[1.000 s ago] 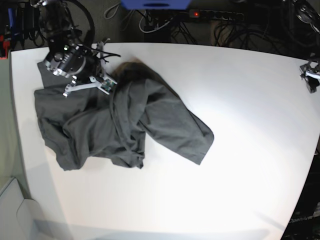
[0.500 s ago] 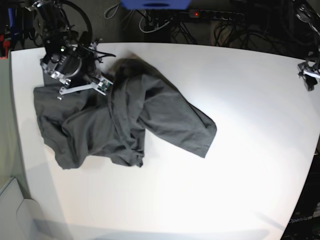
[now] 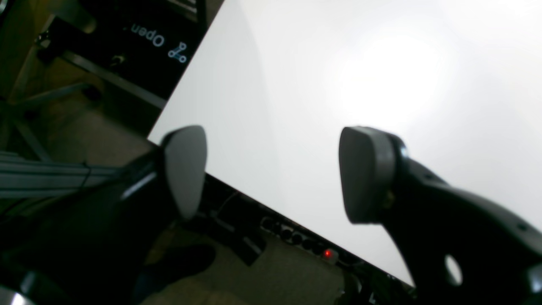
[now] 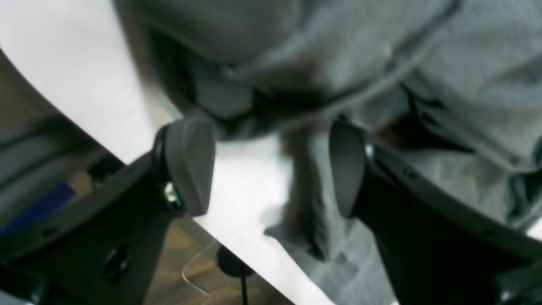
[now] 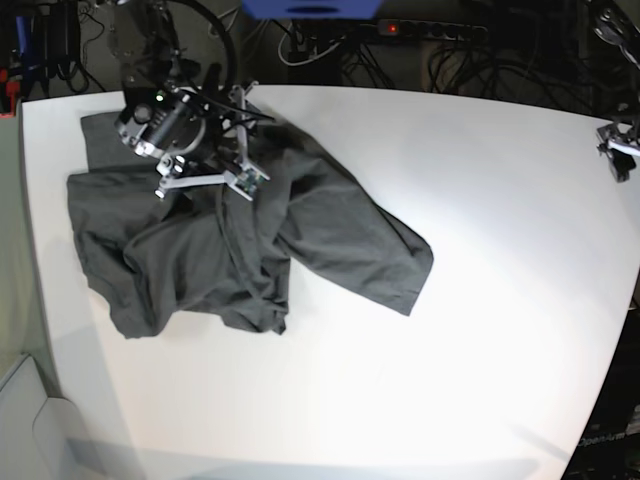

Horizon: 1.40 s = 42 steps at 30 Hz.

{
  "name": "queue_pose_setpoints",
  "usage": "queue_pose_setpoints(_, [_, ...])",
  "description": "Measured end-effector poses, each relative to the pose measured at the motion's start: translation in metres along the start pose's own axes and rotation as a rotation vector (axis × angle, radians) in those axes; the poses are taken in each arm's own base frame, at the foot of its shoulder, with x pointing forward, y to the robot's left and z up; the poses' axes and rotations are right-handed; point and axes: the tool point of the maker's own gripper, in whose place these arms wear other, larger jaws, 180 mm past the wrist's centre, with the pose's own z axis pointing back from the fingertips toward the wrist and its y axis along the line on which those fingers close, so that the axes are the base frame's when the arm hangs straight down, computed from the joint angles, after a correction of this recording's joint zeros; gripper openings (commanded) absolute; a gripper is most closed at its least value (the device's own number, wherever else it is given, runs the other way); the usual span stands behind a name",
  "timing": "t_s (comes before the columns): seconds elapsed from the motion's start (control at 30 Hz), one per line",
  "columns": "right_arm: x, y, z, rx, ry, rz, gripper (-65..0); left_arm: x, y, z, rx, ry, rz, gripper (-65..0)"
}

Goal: Layout the t-shirt on the table in an organized manner, then fold the t-shirt properly

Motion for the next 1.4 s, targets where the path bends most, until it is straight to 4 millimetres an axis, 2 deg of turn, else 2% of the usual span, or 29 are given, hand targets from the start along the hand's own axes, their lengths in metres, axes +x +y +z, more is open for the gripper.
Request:
queue_pose_setpoints(0.1, [0.007, -0.002, -0.001, 0.0, -0.018, -0.006, -22.2, -0.001, 0.001, 0.0, 0.003, 0.0, -0.003, -17.3])
queue_pose_setpoints(0.27, [0.001, -0.008, -0.01, 0.001, 0.016, -0.014, -22.2, -0.003, 0.002, 0.001, 0.005, 0.005, -0.005, -17.3])
queue_pose_setpoints(0.5, [0.009, -0.021, -0.013, -0.017, 0.004, -0.01, -22.2, -0.003, 0.002, 0.001, 0.005, 0.006, -0.006, -17.3])
queue_pose_setpoints(0.67, [-0.005, -0.031, -0.025, -0.011, 0.048, -0.046, -22.2, -0.003, 0.002, 0.001, 0.005, 0.005, -0.006, -17.3])
queue_pose_setpoints(0.8, [-0.008, -0.034, -0.032, -0.003, 0.028, -0.071, -22.7, -0.003, 0.002, 0.001, 0.005, 0.004, -0.006, -17.3])
queue_pose_setpoints(0.87, [-0.009, -0.032, -0.034, 0.004, 0.024, -0.074, -27.0, -0.003, 0.002, 0.001, 0.005, 0.005, -0.006, -17.3])
queue_pose_setpoints(0.9, [-0.007, -0.031, -0.035, 0.009, 0.013, -0.072, -31.7, -0.003, 0.002, 0.001, 0.005, 0.004, -0.006, -17.3])
queue_pose_setpoints(1.07, [0.0, -0.034, -0.035, 0.003, -0.003, -0.071, -64.1, -0.001, 0.001, 0.001, 0.004, 0.0, -0.004, -17.3])
queue_pose_setpoints(1.23, [0.032, -0.06, -0.023, -0.064, -0.072, -0.056, -64.7, -0.001, 0.001, 0.001, 0.004, -0.002, -0.004, -17.3])
queue_pose_setpoints(1.4, [0.08, -0.084, 0.014, -0.176, -0.141, 0.016, -64.9, -0.002, 0.002, 0.002, 0.005, 0.002, -0.009, -17.5])
